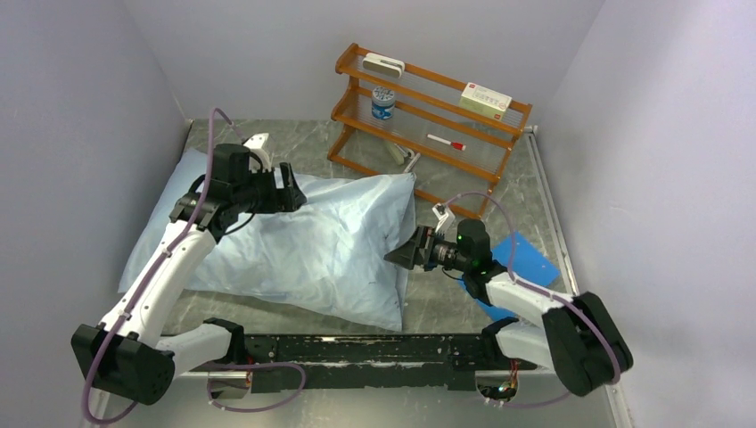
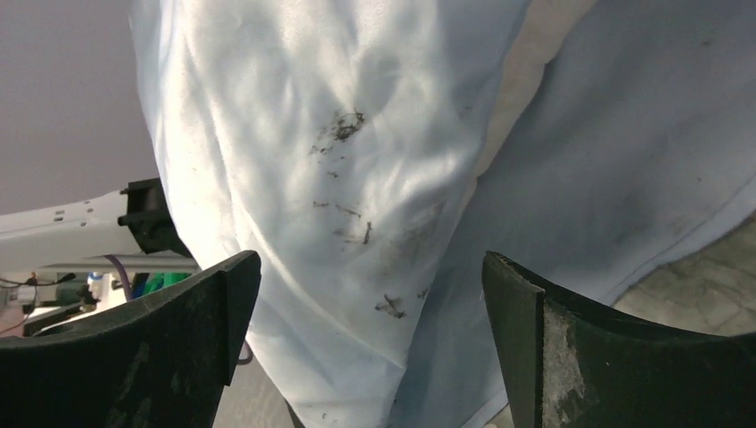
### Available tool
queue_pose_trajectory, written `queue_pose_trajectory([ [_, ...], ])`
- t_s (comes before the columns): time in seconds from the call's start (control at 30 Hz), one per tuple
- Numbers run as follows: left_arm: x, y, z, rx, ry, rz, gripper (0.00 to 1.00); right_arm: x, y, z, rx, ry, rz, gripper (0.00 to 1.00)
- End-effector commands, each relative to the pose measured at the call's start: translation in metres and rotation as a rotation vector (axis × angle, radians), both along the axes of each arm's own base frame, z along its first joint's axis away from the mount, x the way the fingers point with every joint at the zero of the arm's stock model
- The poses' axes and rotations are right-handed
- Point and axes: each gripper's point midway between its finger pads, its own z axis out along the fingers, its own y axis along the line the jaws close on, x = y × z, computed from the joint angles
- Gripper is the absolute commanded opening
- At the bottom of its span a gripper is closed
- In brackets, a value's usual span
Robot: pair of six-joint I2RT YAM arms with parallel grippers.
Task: Put the pillow into the pillowcase
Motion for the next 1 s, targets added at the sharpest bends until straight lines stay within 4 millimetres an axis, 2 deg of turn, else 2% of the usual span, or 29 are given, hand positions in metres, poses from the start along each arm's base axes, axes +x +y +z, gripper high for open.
queue_pose_trajectory([
  [0.0,0.002,0.005,0.003,0.018,-0.013,0.01,0.84,0.003,0.016,0.017,0.11,-0.072,0.07,0.96],
  [0.03,0.001,0.005,0.002,0.021,-0.011,0.011,0.84,0.001,0.019,0.019,0.134,-0.066,0.09,0.92],
  [0.1,0.001,0.008,0.005,0.031,-0.016,0.022,0.84,-0.004,0.022,0.026,0.183,-0.064,0.114,0.79],
  [0.13,0.002,0.01,0.008,0.038,-0.024,0.029,0.85,-0.006,0.023,0.028,0.197,-0.058,0.116,0.68],
  [0.23,0.006,0.014,0.025,0.051,-0.066,0.047,0.85,-0.008,0.018,0.021,0.181,-0.014,0.074,0.2],
  [0.3,0.009,0.017,0.032,0.065,-0.072,0.057,0.85,-0.01,0.012,0.015,0.144,0.001,0.034,0.0],
  [0.5,0.019,0.025,0.049,0.102,-0.104,0.092,0.85,-0.011,-0.016,0.023,-0.019,0.003,-0.098,0.0],
  [0.63,0.024,0.027,0.052,0.12,-0.101,0.102,0.86,-0.015,-0.038,0.034,-0.139,0.002,-0.178,0.0],
  [0.7,0.025,0.023,0.052,0.108,-0.1,0.092,0.86,-0.017,-0.05,0.032,-0.194,0.008,-0.217,0.0],
  [0.8,0.025,0.023,0.045,0.107,-0.09,0.093,0.86,-0.02,-0.073,0.01,-0.287,0.036,-0.311,0.0],
  [0.87,0.024,0.027,0.032,0.123,-0.061,0.109,0.87,-0.028,-0.069,-0.008,-0.246,0.096,-0.321,0.0],
  [0.97,0.019,0.03,0.012,0.136,-0.023,0.12,0.88,-0.037,-0.069,-0.046,-0.224,0.238,-0.361,0.0],
])
